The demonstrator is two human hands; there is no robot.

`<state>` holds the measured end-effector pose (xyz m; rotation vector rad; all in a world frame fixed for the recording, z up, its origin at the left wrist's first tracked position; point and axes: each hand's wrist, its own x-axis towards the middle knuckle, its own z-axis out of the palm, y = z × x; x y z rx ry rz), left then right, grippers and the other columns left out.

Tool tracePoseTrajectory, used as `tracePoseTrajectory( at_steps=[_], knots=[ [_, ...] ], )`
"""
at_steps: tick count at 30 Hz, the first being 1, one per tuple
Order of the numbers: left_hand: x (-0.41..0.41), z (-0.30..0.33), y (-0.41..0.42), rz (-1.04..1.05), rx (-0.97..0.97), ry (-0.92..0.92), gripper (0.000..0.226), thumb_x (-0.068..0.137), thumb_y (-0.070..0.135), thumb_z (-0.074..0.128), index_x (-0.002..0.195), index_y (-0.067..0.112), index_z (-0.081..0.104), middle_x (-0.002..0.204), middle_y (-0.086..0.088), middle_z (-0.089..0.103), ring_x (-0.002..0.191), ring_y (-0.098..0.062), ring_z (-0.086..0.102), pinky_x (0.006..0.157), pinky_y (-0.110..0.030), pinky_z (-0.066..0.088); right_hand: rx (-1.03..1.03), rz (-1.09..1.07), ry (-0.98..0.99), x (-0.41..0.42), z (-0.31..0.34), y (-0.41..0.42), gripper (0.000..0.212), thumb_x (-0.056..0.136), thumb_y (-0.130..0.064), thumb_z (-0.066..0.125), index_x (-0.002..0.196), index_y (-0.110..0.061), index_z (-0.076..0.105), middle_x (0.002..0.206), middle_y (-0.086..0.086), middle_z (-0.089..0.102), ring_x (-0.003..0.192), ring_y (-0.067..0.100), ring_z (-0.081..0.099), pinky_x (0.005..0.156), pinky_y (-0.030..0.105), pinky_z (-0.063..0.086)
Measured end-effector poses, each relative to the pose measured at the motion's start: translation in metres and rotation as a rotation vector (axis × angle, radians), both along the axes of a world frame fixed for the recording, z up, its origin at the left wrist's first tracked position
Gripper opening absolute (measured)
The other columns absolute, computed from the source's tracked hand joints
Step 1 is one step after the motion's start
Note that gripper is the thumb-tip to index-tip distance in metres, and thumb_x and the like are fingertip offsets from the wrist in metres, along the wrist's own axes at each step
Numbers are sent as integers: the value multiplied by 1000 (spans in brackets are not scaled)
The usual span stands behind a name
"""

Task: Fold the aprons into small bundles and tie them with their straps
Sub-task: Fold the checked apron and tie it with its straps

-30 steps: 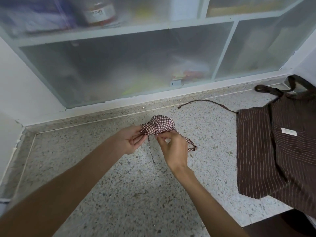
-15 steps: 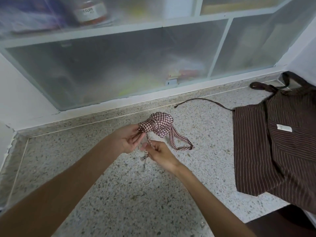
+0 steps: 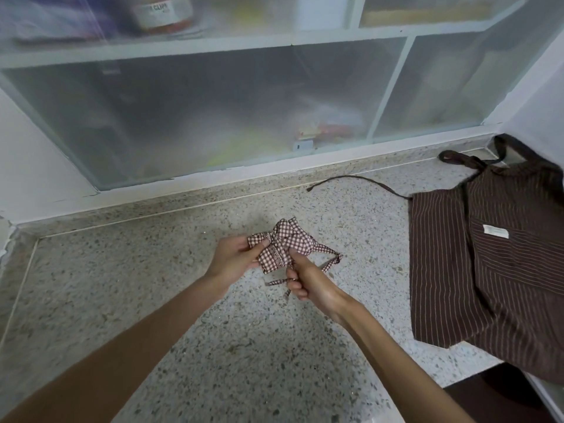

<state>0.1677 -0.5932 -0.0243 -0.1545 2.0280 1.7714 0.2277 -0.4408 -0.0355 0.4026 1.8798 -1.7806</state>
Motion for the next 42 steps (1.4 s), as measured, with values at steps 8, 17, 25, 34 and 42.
tracePoseTrajectory(
  at_steps=[8, 17, 25, 34, 42],
  knots=[
    [46, -86, -24, -41, -674, 60, 30, 75, 44, 72, 63, 17, 67, 56, 7, 59, 53, -9, 58, 45, -19, 38, 621, 209, -1, -10, -56, -16, 28, 98, -24, 40, 70, -19, 43, 69, -1, 49, 60, 13, 47, 54, 24, 35],
    [-4, -110, -38, -864, -776, 1170, 27, 91, 42, 42, 107, 35, 63, 113, 15, 57, 108, -10, 45, 85, -24, 33, 909, 399, 46, -28, -69, -8, 24, 93, -31, 52, 94, -8, 61, 91, 11, 61, 91, 27, 60, 66, 28, 39],
    [-2, -130, -44, -764, -912, 800, 64, 81, 75, 29, 133, 41, 46, 135, 14, 46, 123, -15, 41, 99, -38, 32, 1155, 543, 231, -21, -76, 3, 35, 98, -36, 37, 100, -12, 63, 108, 9, 60, 113, 28, 47, 93, 37, 33],
    [-9, -119, -23, -635, -815, 520, 64, 64, 59, 71, 122, 44, 51, 128, 19, 46, 117, -10, 33, 97, -34, 27, 1244, 642, 587, -32, -46, -3, 31, 100, -32, 38, 98, -12, 61, 103, 5, 62, 94, 24, 59, 75, 30, 40],
    [-6, -129, -27, -581, -717, 490, 65, 63, 56, 74, 122, 39, 55, 125, 19, 48, 114, -10, 32, 100, -35, 29, 944, 303, 429, -53, -71, -17, 29, 80, -31, 73, 55, -21, 62, 53, -6, 57, 48, 8, 50, 48, 17, 34]
  ],
)
